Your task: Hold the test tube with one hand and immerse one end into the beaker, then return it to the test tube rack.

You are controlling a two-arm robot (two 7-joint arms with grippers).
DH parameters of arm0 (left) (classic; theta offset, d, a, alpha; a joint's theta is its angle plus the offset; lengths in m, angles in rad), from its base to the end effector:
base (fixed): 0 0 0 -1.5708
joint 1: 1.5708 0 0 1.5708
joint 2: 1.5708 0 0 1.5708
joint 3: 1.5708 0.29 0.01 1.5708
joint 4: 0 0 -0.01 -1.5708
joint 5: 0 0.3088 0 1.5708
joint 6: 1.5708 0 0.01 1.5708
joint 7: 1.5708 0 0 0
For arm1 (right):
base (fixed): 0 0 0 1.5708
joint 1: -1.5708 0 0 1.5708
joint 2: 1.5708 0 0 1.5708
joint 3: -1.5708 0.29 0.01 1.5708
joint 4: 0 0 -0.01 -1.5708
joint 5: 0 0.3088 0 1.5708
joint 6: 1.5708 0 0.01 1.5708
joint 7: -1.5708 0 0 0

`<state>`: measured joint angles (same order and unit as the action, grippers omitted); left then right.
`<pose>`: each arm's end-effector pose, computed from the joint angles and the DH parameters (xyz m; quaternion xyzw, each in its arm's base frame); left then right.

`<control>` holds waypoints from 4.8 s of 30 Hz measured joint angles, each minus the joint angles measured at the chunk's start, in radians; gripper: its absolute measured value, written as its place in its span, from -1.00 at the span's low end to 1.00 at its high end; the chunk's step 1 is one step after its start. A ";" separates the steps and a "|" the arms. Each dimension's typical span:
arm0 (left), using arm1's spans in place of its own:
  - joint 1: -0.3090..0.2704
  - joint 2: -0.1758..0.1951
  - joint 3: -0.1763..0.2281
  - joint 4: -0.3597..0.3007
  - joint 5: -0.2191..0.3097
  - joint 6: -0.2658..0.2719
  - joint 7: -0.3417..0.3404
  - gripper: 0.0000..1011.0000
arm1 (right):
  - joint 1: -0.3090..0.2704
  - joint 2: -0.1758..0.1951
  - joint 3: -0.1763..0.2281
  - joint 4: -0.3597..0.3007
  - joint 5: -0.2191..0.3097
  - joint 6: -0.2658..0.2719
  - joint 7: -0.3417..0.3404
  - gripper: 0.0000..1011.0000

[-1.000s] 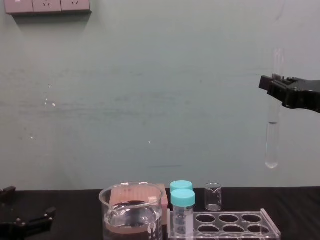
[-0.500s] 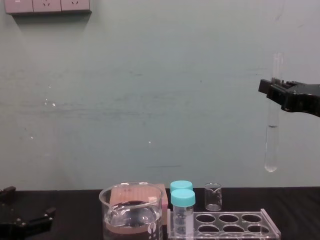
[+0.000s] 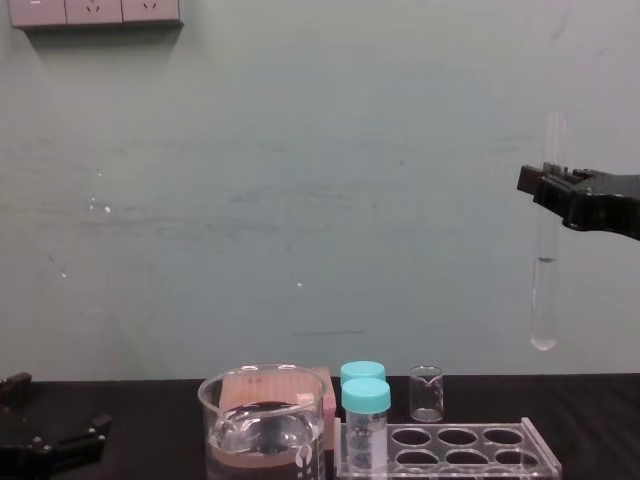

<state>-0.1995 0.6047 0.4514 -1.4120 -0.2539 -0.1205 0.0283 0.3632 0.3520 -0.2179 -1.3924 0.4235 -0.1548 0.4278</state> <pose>0.3581 0.0827 -0.3023 0.1415 -0.1325 0.5799 0.7913 0.4209 -0.0576 -0.2220 0.0885 -0.1032 -0.4765 0.8686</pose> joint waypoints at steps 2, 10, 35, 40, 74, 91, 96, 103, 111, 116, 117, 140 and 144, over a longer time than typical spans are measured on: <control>0.000 0.000 0.000 0.000 0.000 0.000 0.000 0.98 | -0.001 0.000 0.000 0.000 0.000 0.000 0.000 -0.55; 0.000 0.000 0.000 0.000 0.000 0.000 0.000 0.98 | -0.007 0.001 0.004 -0.004 -0.003 0.005 -0.004 -0.55; 0.000 0.000 0.000 0.000 0.000 0.000 0.000 0.98 | 0.196 -0.110 -0.196 0.129 0.063 -0.045 0.233 -0.55; 0.000 0.000 0.000 0.000 0.000 0.000 0.000 0.98 | 0.215 -0.135 -0.236 0.158 0.084 -0.047 0.274 -0.55; 0.000 0.000 0.000 0.000 0.000 0.000 0.000 0.98 | 0.269 -0.162 -0.356 0.370 0.091 -0.062 0.343 -0.55; 0.000 0.000 0.000 0.000 0.000 0.000 0.000 0.98 | 0.284 -0.182 -0.357 0.411 0.093 -0.063 0.353 -0.55; 0.000 0.000 0.000 0.000 0.000 0.000 0.000 0.98 | 0.292 -0.191 -0.358 0.428 0.092 -0.068 0.358 -0.55; 0.000 0.000 0.000 0.000 0.000 0.000 0.000 0.98 | 0.307 -0.206 -0.356 0.462 0.087 -0.082 0.364 -0.55; 0.000 0.000 0.000 0.000 0.000 0.000 0.000 0.98 | 0.323 -0.221 -0.353 0.493 0.085 -0.095 0.375 -0.55; 0.000 0.000 0.000 0.000 0.000 0.000 0.000 0.98 | 0.328 -0.227 -0.351 0.504 0.083 -0.099 0.381 -0.55; 0.000 0.000 0.000 0.000 0.000 0.000 0.000 0.98 | 0.328 -0.227 -0.351 0.506 0.083 -0.099 0.381 -0.55; 0.000 0.000 0.000 0.000 0.000 0.000 0.000 0.98 | 0.326 -0.230 -0.350 0.517 0.076 -0.093 0.389 -0.55; 0.000 0.000 0.000 0.000 0.000 0.000 0.000 0.98 | 0.327 -0.230 -0.350 0.519 0.075 -0.093 0.391 -0.55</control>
<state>-0.1995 0.6046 0.4514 -1.4120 -0.2539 -0.1205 0.0283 0.6898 0.1220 -0.5678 -0.8739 0.4982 -0.2477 0.8190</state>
